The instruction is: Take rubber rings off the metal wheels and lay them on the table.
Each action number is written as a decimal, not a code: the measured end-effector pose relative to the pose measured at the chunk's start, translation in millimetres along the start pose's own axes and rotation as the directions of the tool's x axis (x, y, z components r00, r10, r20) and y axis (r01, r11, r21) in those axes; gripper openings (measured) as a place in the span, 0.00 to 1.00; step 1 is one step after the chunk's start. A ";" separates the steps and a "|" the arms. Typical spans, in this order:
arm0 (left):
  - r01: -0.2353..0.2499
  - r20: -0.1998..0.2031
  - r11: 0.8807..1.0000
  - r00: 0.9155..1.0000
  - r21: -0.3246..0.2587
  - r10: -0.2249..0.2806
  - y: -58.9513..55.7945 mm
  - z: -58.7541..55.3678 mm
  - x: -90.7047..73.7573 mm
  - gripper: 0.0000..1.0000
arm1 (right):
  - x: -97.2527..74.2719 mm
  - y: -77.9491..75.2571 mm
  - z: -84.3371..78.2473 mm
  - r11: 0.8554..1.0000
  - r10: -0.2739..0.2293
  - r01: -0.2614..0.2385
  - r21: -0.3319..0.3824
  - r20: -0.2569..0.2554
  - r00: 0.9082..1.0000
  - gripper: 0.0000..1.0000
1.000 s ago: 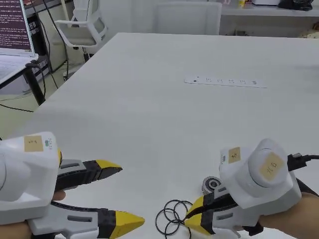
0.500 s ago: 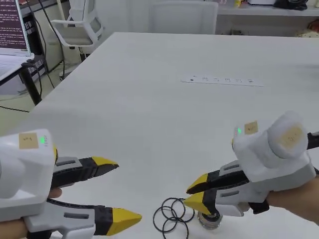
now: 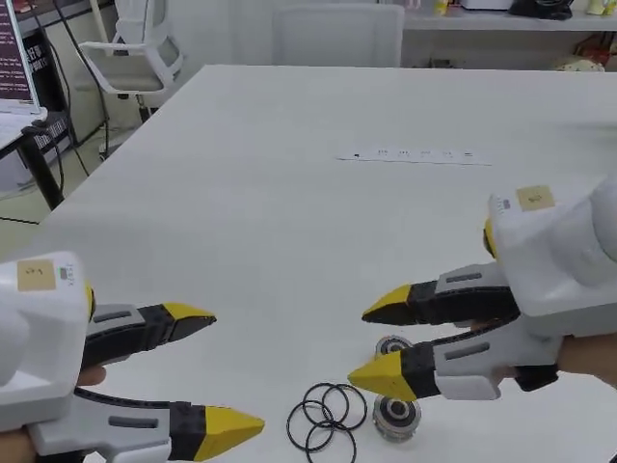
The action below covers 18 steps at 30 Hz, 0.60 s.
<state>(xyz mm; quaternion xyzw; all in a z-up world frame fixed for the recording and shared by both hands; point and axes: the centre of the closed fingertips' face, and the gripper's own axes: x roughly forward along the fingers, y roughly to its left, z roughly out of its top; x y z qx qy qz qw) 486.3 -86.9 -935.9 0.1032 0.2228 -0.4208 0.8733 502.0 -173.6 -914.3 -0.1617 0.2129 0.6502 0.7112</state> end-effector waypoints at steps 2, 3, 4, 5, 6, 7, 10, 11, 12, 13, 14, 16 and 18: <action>0.000 0.000 1.000 1.000 0.000 0.000 0.1 -0.1 -0.5 0.67 | -9.0 -2.2 2.7 1.000 -0.018 0.018 0.006 0.016 1.000 0.45; -0.002 0.000 1.000 1.000 0.000 0.002 0.5 -0.1 -0.9 0.68 | -14.9 -5.1 3.7 0.999 -0.034 0.034 0.007 0.028 0.999 0.46; -0.003 0.000 1.000 1.000 0.000 0.003 0.7 0.1 -1.3 0.68 | -18.6 -6.2 4.1 0.999 -0.044 0.044 0.009 0.033 0.998 0.48; -0.004 0.002 1.000 1.000 0.001 0.004 1.0 0.5 -1.7 0.69 | -24.1 -7.6 2.6 0.999 -0.053 0.052 0.014 0.033 0.998 0.50; -0.004 0.003 1.000 1.000 0.000 0.004 1.2 0.8 -2.1 0.70 | -27.7 -8.6 0.8 0.998 -0.057 0.056 0.020 0.033 0.998 0.52; -0.004 0.003 1.000 1.000 -0.001 0.004 1.6 0.9 -2.7 0.70 | -31.0 -9.6 -1.1 0.998 -0.061 0.060 0.028 0.033 0.998 0.54; -0.001 -0.002 1.000 1.000 -0.006 0.001 1.5 -0.6 -4.4 0.72 | -45.2 -16.3 -8.1 0.993 -0.100 0.095 0.067 0.065 0.993 0.62; -0.003 -0.001 1.000 1.000 -0.007 0.003 2.0 -1.2 -5.2 0.73 | -48.6 -18.0 -10.1 0.990 -0.110 0.103 0.094 0.072 0.991 0.64; -0.004 -0.001 1.000 1.000 -0.009 0.004 2.3 -1.6 -5.7 0.75 | -53.4 -20.0 -12.6 0.986 -0.121 0.110 0.123 0.083 0.989 0.65; -0.004 -0.002 1.000 1.000 -0.014 0.004 2.6 -2.3 -6.2 0.76 | -54.6 -20.4 -13.0 0.985 -0.124 0.112 0.130 0.089 0.988 0.66; -0.005 -0.004 1.000 1.000 -0.022 0.005 3.0 -3.5 -6.8 0.77 | -58.4 -21.6 -16.1 0.982 -0.134 0.119 0.149 0.096 0.986 0.67; -0.010 -0.001 1.000 1.000 -0.028 0.010 4.0 -4.7 -7.7 0.79 | -63.7 -22.9 -23.8 0.978 -0.148 0.132 0.165 0.090 0.985 0.72; -0.015 0.000 0.999 1.000 -0.036 0.015 5.0 -6.3 -8.6 0.80 | -68.2 -25.0 -31.6 0.972 -0.168 0.151 0.183 0.081 0.982 0.75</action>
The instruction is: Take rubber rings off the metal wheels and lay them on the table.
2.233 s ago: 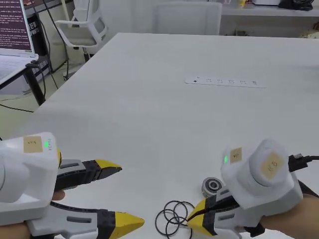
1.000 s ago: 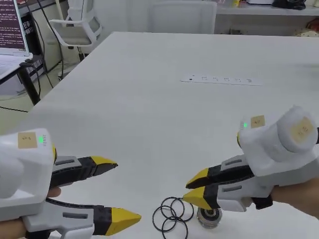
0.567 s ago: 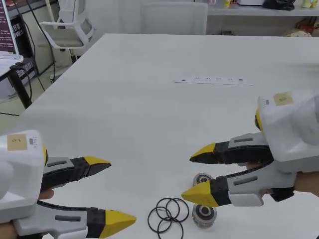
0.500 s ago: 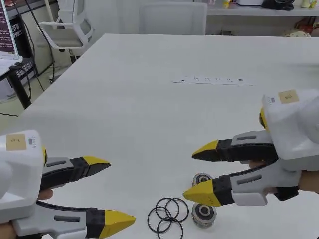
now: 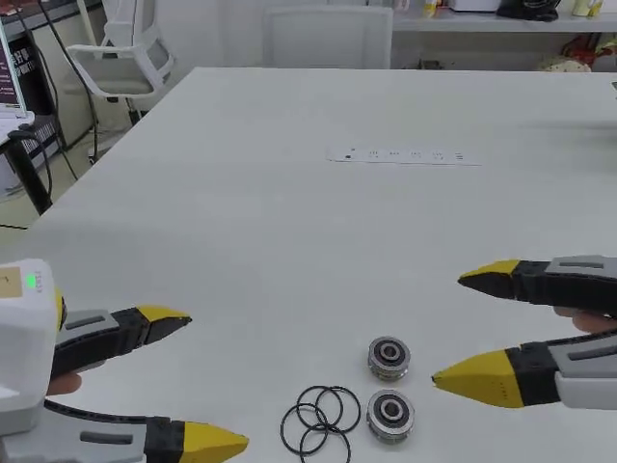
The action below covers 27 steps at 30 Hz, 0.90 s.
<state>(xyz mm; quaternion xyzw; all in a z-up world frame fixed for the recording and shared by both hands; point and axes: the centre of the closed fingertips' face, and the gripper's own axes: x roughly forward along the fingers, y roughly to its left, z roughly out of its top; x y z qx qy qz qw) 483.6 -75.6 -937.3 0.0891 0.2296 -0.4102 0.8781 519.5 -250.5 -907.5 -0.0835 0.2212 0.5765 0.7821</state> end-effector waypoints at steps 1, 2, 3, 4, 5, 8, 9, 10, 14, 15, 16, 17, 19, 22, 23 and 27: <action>-0.003 0.000 1.000 1.000 -0.004 0.003 0.6 -0.6 -0.3 0.80 | -1.8 -1.4 -2.9 1.000 -0.006 0.006 0.005 -0.002 1.000 0.76; -0.005 0.000 1.000 1.000 -0.009 0.005 1.2 -1.6 -0.8 0.82 | -4.3 -3.6 -7.3 1.000 -0.018 0.018 0.017 -0.005 1.000 0.77; -0.005 -0.001 1.000 1.000 -0.012 0.005 1.5 -2.4 -1.2 0.83 | -6.0 -5.1 -10.8 0.999 -0.025 0.025 0.025 -0.009 1.000 0.78; -0.006 -0.002 1.000 1.000 -0.015 0.006 1.9 -3.2 -1.5 0.84 | -7.5 -6.3 -14.0 0.999 -0.031 0.031 0.032 -0.013 0.999 0.80; -0.007 -0.006 1.000 1.000 -0.019 0.007 2.6 -4.7 -2.0 0.84 | -9.5 -7.9 -19.1 0.998 -0.040 0.041 0.052 -0.018 0.999 0.82; -0.006 -0.017 1.000 1.000 -0.030 0.005 3.2 -8.9 -3.2 0.86 | -12.9 -9.5 -30.0 0.994 -0.058 0.060 0.089 -0.025 0.998 0.90; -0.005 -0.018 0.999 1.000 -0.037 0.004 3.0 -10.1 -3.5 0.88 | -14.4 -9.5 -34.5 0.993 -0.066 0.068 0.098 -0.028 0.997 0.91; -0.004 -0.018 0.999 1.000 -0.042 0.003 2.7 -10.7 -3.6 0.90 | -15.4 -9.4 -37.7 0.992 -0.071 0.074 0.104 -0.030 0.997 0.92; -0.009 -0.027 0.998 1.000 -0.057 0.008 2.1 -15.4 -4.0 0.92 | -20.4 -9.9 -55.7 0.984 -0.096 0.102 0.144 -0.052 0.994 0.98; -0.010 -0.029 0.998 1.000 -0.061 0.008 1.8 -16.3 -4.0 0.93 | -21.2 -10.1 -58.7 0.982 -0.101 0.108 0.152 -0.055 0.993 0.99; -0.011 -0.031 0.998 0.999 -0.067 0.009 1.7 -16.9 -4.0 0.94 | -22.4 -10.2 -61.7 0.981 -0.103 0.111 0.157 -0.058 0.993 0.99; -0.012 -0.028 0.997 1.000 -0.075 0.010 2.2 -16.7 -4.0 0.95 | -23.4 -10.2 -65.1 0.980 -0.108 0.116 0.163 -0.060 0.992 0.99; -0.016 -0.024 0.997 1.000 -0.077 0.014 3.5 -16.1 -4.0 0.96 | -25.5 -10.4 -71.0 0.977 -0.114 0.125 0.173 -0.067 0.991 0.99; -0.010 -0.032 0.996 0.999 -0.084 0.008 2.3 -17.5 -3.4 0.98 | -28.7 -14.9 -79.1 0.970 -0.140 0.153 0.189 -0.081 0.987 0.99; -0.010 -0.034 0.996 0.999 -0.087 0.007 2.1 -17.8 -3.1 0.98 | -29.8 -15.6 -81.2 0.967 -0.145 0.158 0.198 -0.082 0.986 0.99; -0.015 -0.034 0.995 0.999 -0.102 0.012 3.0 -18.8 -2.6 1.00 | -31.0 -15.2 -88.2 0.962 -0.151 0.167 0.215 -0.091 0.984 0.99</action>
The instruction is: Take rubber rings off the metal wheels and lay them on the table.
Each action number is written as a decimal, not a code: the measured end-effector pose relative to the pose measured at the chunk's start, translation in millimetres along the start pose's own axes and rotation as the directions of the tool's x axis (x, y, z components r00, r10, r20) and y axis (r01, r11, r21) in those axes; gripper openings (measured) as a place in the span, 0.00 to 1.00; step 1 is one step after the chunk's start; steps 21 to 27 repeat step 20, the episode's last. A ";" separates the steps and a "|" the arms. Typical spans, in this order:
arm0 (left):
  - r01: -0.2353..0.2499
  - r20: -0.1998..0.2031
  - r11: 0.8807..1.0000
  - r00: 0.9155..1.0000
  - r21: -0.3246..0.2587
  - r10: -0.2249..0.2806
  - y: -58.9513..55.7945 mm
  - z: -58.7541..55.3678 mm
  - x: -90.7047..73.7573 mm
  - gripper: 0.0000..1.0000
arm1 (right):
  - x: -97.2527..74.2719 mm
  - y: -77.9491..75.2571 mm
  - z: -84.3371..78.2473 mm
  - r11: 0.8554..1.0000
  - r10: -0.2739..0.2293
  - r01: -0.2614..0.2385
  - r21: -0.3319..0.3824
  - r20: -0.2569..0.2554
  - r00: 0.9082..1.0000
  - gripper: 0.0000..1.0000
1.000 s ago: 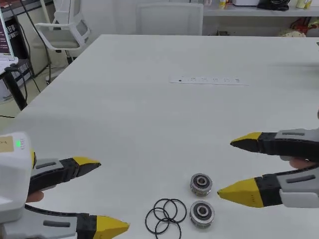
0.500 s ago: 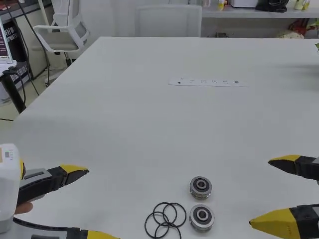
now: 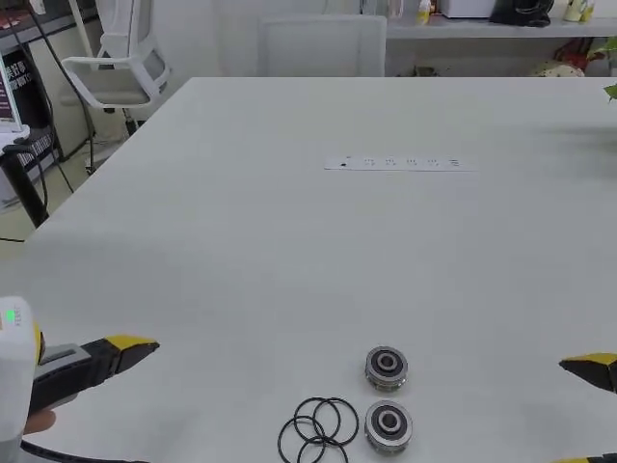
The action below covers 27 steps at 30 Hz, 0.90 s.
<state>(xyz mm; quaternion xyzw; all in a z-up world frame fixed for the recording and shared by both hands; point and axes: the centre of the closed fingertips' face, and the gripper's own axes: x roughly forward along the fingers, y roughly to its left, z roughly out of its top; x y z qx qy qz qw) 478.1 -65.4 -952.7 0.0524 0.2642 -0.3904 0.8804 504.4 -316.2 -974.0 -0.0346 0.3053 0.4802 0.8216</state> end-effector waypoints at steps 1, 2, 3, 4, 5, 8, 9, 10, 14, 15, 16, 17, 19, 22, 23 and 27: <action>-0.001 0.000 1.000 1.000 -0.003 0.001 0.1 -0.3 0.1 1.00 | 0.2 0.2 -3.7 1.000 -0.002 0.002 -0.002 -0.010 1.000 0.99; -0.001 0.001 1.000 1.000 -0.006 0.001 0.0 -0.5 0.2 1.00 | 0.3 0.5 -5.9 1.000 -0.003 0.003 -0.001 -0.016 1.000 0.99; 0.000 0.004 1.000 1.000 -0.013 0.000 -0.3 -0.4 0.4 1.00 | 0.3 1.3 -9.1 1.000 -0.001 0.001 0.004 -0.024 1.000 0.99; 0.002 0.008 1.000 1.000 -0.016 -0.002 -0.8 0.0 0.5 1.00 | 0.4 1.7 -10.8 1.000 0.000 0.000 0.007 -0.028 1.000 0.99; 0.003 0.014 1.000 1.000 -0.016 -0.003 -1.1 0.9 0.7 1.00 | 0.5 2.3 -12.7 1.000 0.000 0.000 0.011 -0.030 1.000 0.99; 0.002 0.023 1.000 1.000 -0.014 -0.002 -1.1 2.1 0.6 1.00 | 0.9 3.7 -16.6 1.000 0.002 -0.001 0.014 -0.041 0.999 0.99; 0.004 0.021 1.000 1.000 -0.017 -0.004 -1.4 1.6 0.9 1.00 | 1.0 3.8 -17.5 1.000 0.002 -0.001 0.015 -0.044 0.999 0.99; 0.010 0.016 1.000 1.000 -0.023 -0.010 -2.3 0.5 1.5 1.00 | 1.5 3.6 -18.3 1.000 0.000 0.001 0.016 -0.046 0.999 0.99; 0.017 0.007 1.000 1.000 -0.021 -0.017 -3.9 -0.7 2.5 1.00 | 4.0 5.7 -21.1 1.000 0.002 -0.001 0.019 -0.055 0.999 0.99; 0.016 0.006 1.000 1.000 -0.020 -0.016 -3.9 -0.7 2.6 1.00 | 4.5 6.3 -21.7 1.000 0.004 -0.003 0.018 -0.057 0.998 0.99; 0.016 0.004 1.000 1.000 -0.019 -0.016 -3.8 -1.0 2.5 1.00 | 4.9 7.4 -22.5 1.000 0.007 -0.006 0.016 -0.062 0.998 0.98; 0.015 0.003 1.000 1.000 -0.019 -0.015 -3.8 -1.1 2.5 1.00 | 5.1 7.9 -22.8 1.000 0.009 -0.008 0.015 -0.062 0.998 0.97; 0.012 0.003 1.000 1.000 -0.020 -0.012 -3.4 -1.0 2.3 1.00 | 5.4 9.0 -22.7 1.000 0.012 -0.011 0.016 -0.062 0.998 0.97; 0.011 0.003 1.000 1.000 -0.020 -0.011 -3.2 -1.0 2.1 1.00 | 5.4 9.3 -22.6 1.000 0.013 -0.012 0.016 -0.062 0.998 0.97; 0.011 0.003 1.000 1.000 -0.020 -0.011 -3.2 -1.0 2.1 1.00 | 5.4 9.3 -22.6 1.000 0.013 -0.012 0.016 -0.062 0.998 0.97; 0.011 0.003 1.000 1.000 -0.020 -0.011 -3.2 -1.0 2.1 1.00 | 5.4 9.3 -22.6 1.000 0.013 -0.012 0.016 -0.062 0.998 0.97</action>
